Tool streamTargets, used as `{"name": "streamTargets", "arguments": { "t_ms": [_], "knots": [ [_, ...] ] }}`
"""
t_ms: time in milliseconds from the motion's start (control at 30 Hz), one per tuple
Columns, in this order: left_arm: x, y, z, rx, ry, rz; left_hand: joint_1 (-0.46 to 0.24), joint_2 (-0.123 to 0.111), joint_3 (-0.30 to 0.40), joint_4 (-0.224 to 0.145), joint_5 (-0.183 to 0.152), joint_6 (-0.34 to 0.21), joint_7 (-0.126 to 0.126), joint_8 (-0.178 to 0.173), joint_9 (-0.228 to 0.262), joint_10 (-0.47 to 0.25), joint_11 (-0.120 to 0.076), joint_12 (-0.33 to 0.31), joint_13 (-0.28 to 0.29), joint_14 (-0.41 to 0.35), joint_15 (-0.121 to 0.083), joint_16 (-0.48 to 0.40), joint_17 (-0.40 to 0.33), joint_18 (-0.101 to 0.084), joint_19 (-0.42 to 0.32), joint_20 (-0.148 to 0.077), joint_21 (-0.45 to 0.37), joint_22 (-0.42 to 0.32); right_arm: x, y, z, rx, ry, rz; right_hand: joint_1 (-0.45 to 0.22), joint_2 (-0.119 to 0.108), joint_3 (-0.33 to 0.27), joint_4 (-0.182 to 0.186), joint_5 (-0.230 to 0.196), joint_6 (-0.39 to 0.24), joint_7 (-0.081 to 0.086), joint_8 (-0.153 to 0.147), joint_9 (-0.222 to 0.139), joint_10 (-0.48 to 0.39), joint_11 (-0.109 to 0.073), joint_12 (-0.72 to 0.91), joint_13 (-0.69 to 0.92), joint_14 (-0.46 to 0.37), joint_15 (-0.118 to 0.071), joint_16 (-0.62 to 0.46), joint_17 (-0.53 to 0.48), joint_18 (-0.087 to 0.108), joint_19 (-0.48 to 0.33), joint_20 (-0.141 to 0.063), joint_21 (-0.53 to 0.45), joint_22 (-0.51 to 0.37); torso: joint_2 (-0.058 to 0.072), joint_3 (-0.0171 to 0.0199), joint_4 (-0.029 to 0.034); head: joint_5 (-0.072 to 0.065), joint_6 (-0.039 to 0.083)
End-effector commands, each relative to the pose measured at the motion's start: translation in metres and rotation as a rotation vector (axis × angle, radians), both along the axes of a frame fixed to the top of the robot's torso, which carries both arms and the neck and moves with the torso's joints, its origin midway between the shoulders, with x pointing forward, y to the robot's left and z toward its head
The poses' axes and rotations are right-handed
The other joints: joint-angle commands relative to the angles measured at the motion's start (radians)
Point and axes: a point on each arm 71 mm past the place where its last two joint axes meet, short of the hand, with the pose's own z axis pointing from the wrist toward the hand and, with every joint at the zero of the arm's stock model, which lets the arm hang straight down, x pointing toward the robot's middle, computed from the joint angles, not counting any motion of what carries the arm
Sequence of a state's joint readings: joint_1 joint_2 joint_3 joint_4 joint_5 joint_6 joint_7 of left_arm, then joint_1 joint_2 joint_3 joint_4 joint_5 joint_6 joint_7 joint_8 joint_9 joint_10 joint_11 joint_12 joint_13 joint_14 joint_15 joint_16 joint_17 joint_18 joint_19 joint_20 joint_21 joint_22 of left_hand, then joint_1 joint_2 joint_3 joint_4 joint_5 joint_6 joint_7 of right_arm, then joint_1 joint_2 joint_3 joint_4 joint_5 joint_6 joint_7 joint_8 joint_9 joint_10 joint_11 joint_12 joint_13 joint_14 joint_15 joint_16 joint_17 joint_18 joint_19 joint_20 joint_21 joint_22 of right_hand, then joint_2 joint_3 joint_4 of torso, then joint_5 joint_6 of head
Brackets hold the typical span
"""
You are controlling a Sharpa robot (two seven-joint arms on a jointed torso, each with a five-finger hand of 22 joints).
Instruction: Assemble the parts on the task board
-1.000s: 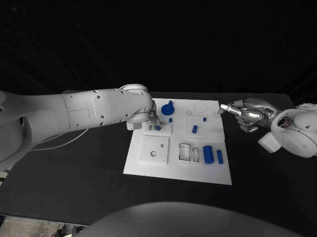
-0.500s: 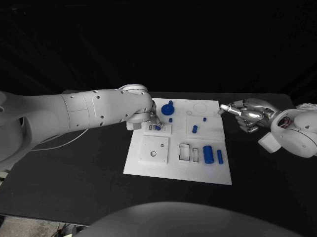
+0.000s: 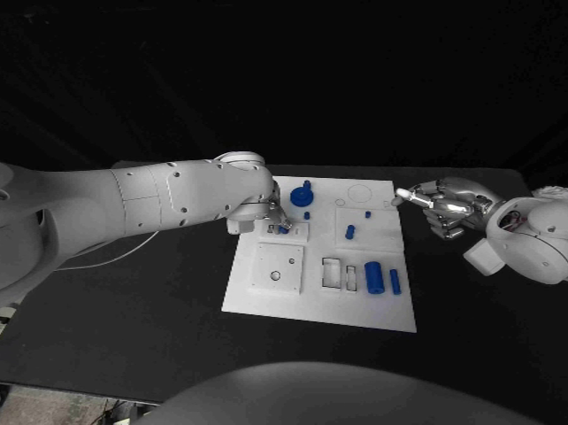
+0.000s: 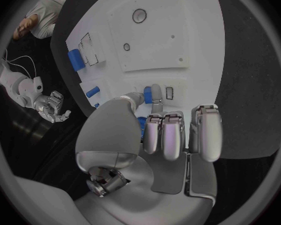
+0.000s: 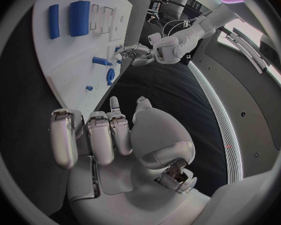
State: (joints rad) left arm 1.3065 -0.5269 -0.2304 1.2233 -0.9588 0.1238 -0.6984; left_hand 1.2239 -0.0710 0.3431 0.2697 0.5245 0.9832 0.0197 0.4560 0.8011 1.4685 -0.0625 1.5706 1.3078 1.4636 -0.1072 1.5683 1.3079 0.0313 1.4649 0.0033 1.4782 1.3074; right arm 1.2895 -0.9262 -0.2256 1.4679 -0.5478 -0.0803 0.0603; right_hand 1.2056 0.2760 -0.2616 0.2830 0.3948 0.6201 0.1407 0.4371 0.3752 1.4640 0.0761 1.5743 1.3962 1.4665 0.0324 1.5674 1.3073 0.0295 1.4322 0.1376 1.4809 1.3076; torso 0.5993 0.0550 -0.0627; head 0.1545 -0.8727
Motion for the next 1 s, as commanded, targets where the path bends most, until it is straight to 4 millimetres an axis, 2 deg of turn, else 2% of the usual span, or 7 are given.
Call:
{"name": "streamTargets", "arguments": {
  "t_ms": [33, 300, 400, 433, 567, 867, 1000],
  "knots": [
    [-0.0037, 0.0037, -0.0025, 0.081, 0.042, 0.04, 0.009, -0.001, 0.018, -0.014, 0.002, 0.001, -0.007, -0.001, 0.002, 0.102, 0.002, 0.0, 0.263, 0.107, 0.0, 0.002, 0.263, 0.005, 0.02, 0.003, -0.006, 0.129, -0.0006, 0.0015, -0.0006, -0.002, 0.002, 0.016, 0.009, -0.001, 0.004, 0.0, 0.004, 0.008, -0.001, 0.004, -0.001, 0.107, -0.012, -0.004, 0.175, 0.104, -0.008, 0.003, 0.263, 0.006, -0.004, 0.0, -0.006, 0.216, 0.0, 0.0, -0.0002, 0.001, 0.0],
    [-0.0027, 0.0029, -0.0025, 0.076, 0.037, 0.041, 0.008, -0.002, 0.023, -0.018, -0.007, -0.001, -0.005, -0.002, 0.003, 0.102, 0.003, 0.0, 0.263, 0.107, 0.0, 0.002, 0.263, 0.005, 0.019, 0.003, -0.007, 0.128, -0.0005, 0.0018, -0.0008, -0.002, 0.003, 0.017, 0.01, -0.001, 0.004, 0.0, 0.004, 0.008, -0.001, 0.004, -0.001, 0.107, -0.012, -0.004, 0.175, 0.104, -0.008, 0.003, 0.263, 0.006, -0.004, 0.0, -0.006, 0.216, 0.0, 0.0, -0.0003, 0.0, 0.0],
    [-0.0025, 0.0024, -0.0024, 0.073, 0.035, 0.041, -0.006, 0.0, 0.026, -0.018, -0.07, -0.003, -0.003, -0.005, 0.006, 0.102, 0.005, 0.0, 0.263, 0.107, 0.002, 0.002, 0.263, 0.006, 0.018, 0.005, -0.009, 0.128, -0.0004, 0.0016, -0.0008, -0.002, 0.003, 0.016, 0.01, -0.001, 0.004, 0.0, 0.004, 0.008, -0.001, 0.004, -0.001, 0.107, -0.012, -0.004, 0.175, 0.104, -0.008, 0.003, 0.263, 0.006, -0.004, 0.0, -0.006, 0.216, 0.0, -0.0001, -0.0005, 0.0, 0.0],
    [-0.0025, 0.0021, -0.0024, 0.072, 0.034, 0.041, -0.014, 0.002, 0.023, -0.014, -0.108, -0.005, -0.002, -0.008, 0.006, 0.102, 0.006, 0.0, 0.263, 0.107, 0.003, 0.002, 0.263, 0.006, 0.018, 0.006, -0.009, 0.128, -0.0004, 0.0016, -0.0008, -0.002, 0.003, 0.016, 0.01, -0.001, 0.004, 0.0, 0.004, 0.008, -0.001, 0.004, -0.001, 0.107, -0.012, -0.004, 0.175, 0.104, -0.008, 0.003, 0.263, 0.006, -0.004, 0.0, -0.006, 0.216, 0.0, 0.0, -0.0004, 0.0, 0.0],
    [-0.0024, 0.0012, -0.0025, 0.07, 0.033, 0.039, -0.033, 0.005, 0.015, -0.008, -0.165, -0.009, 0.002, -0.018, 0.003, 0.102, 0.009, 0.0, 0.263, 0.107, 0.006, 0.002, 0.263, 0.006, 0.017, 0.008, -0.011, 0.128, -0.0003, 0.0017, -0.0009, -0.002, 0.003, 0.017, 0.01, -0.001, 0.004, 0.0, 0.004, 0.008, -0.001, 0.004, -0.001, 0.107, -0.012, -0.004, 0.175, 0.104, -0.008, 0.003, 0.263, 0.006, -0.004, 0.0, -0.006, 0.216, 0.0, 0.0, -0.0003, 0.0, 0.0],
    [-0.0025, -0.0012, -0.0031, 0.069, 0.036, 0.034, -0.056, 0.006, -0.003, 0.0, -0.202, -0.007, 0.005, -0.029, -0.001, 0.102, 0.013, 0.0, 0.263, 0.107, 0.008, 0.002, 0.263, 0.006, 0.016, 0.01, -0.013, 0.128, -0.0005, 0.0014, -0.0011, -0.002, 0.005, 0.017, 0.01, -0.001, 0.004, 0.0, 0.004, 0.008, -0.001, 0.004, -0.001, 0.107, -0.012, -0.004, 0.175, 0.104, -0.008, 0.003, 0.263, 0.006, -0.004, 0.0, -0.006, 0.216, 0.0, 0.0, -0.0001, -0.001, 0.0],
    [-0.0023, -0.0014, -0.0038, 0.068, 0.036, 0.035, -0.069, 0.009, -0.018, 0.006, -0.242, -0.004, 0.006, -0.035, -0.003, 0.102, 0.014, 0.0, 0.263, 0.107, 0.009, 0.002, 0.263, 0.006, 0.016, 0.012, -0.013, 0.129, -0.0007, 0.001, -0.0011, -0.003, 0.006, 0.016, 0.01, -0.001, 0.004, 0.0, 0.004, 0.008, -0.001, 0.004, -0.001, 0.107, -0.012, -0.004, 0.175, 0.104, -0.008, 0.003, 0.263, 0.006, -0.004, 0.0, -0.006, 0.216, 0.0, -0.0001, -0.0005, -0.001, 0.0]
  ]
}}
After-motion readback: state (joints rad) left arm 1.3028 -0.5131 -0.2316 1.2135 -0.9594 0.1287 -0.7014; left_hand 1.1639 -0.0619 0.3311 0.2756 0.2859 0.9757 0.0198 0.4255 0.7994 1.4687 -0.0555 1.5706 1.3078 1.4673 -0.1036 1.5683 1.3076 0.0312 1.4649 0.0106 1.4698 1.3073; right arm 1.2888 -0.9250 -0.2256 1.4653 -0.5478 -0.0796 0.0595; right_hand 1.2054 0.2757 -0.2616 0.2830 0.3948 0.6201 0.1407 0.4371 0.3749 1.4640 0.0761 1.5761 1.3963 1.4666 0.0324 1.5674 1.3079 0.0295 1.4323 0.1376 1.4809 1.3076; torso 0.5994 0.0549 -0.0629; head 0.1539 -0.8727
